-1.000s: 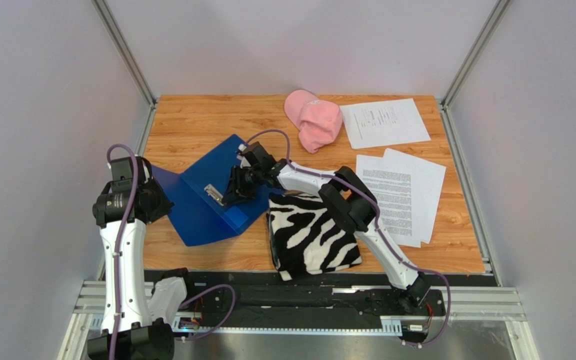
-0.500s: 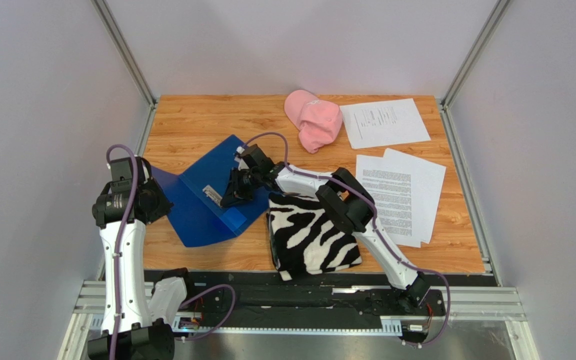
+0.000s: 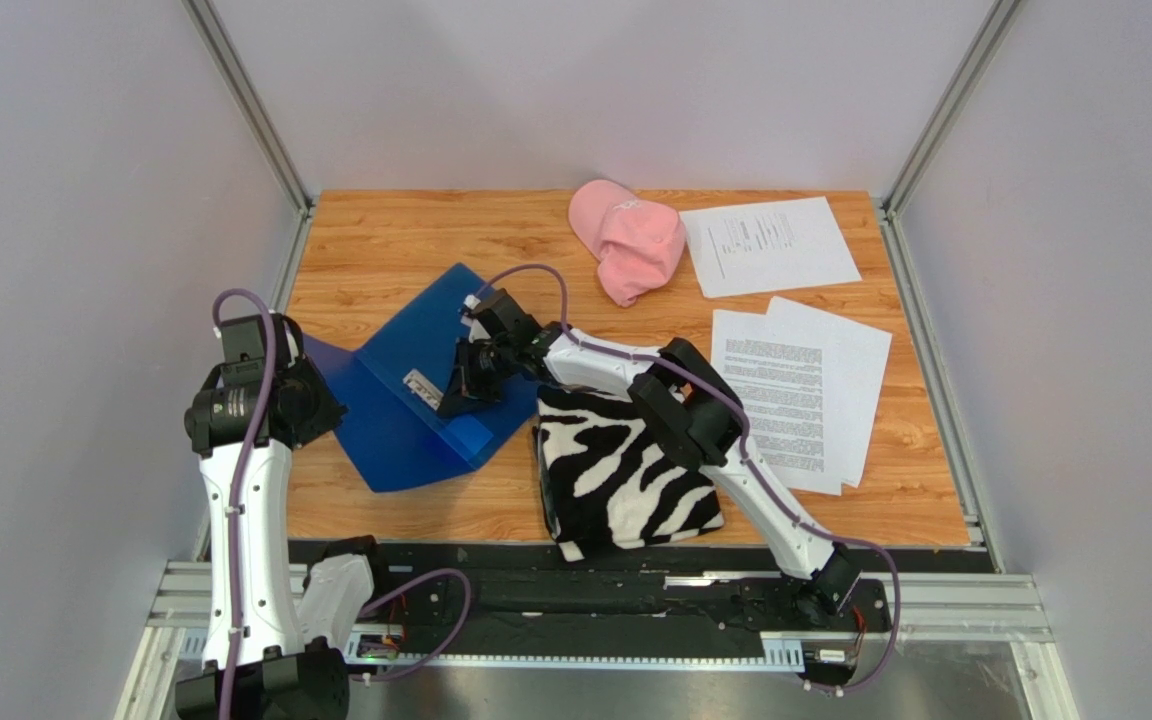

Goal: Put the files into the folder
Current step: Open the spring clip on the folder.

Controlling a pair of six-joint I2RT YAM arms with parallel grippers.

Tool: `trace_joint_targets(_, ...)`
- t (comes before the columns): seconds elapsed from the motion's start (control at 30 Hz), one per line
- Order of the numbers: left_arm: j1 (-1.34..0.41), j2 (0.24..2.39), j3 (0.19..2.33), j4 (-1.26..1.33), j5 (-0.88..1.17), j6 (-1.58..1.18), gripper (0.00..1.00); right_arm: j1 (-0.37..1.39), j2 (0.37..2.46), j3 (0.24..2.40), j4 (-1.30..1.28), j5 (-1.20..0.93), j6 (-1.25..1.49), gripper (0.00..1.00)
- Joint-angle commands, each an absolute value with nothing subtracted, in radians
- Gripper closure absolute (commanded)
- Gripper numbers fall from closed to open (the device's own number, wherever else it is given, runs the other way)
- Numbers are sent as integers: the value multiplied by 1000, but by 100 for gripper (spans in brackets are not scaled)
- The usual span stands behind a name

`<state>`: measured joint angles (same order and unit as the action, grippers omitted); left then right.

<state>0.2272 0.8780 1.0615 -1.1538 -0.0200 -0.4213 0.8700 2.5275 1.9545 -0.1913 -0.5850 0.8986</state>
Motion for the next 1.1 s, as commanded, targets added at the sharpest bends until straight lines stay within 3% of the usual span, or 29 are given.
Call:
trace_joint_targets(0.0,230,877,1109,-1170,-60,-402,100,874,2572,2063,-482,-381,831,100)
trace_joint_targets(0.17,230,885,1141,-1183,-87,-390,100,896,2631,2112,-675,-279,828,100)
trace_joint_targets(0.37,230,873,1123,-1180,-77,-377,100,931,2608,1973,-653,-167,847,100)
trace_joint_targets(0.77,227,854,1120,-1186,-35,-380,100,997,2680,1996,-804,90,827,100)
trace_joint_targets(0.9,227,839,1114,-1181,-44,-380,100,983,2595,1912,-688,23,807,100)
trace_joint_targets(1.07,219,841,1120,-1187,-74,-376,100,878,2398,1655,-372,-279,952,100)
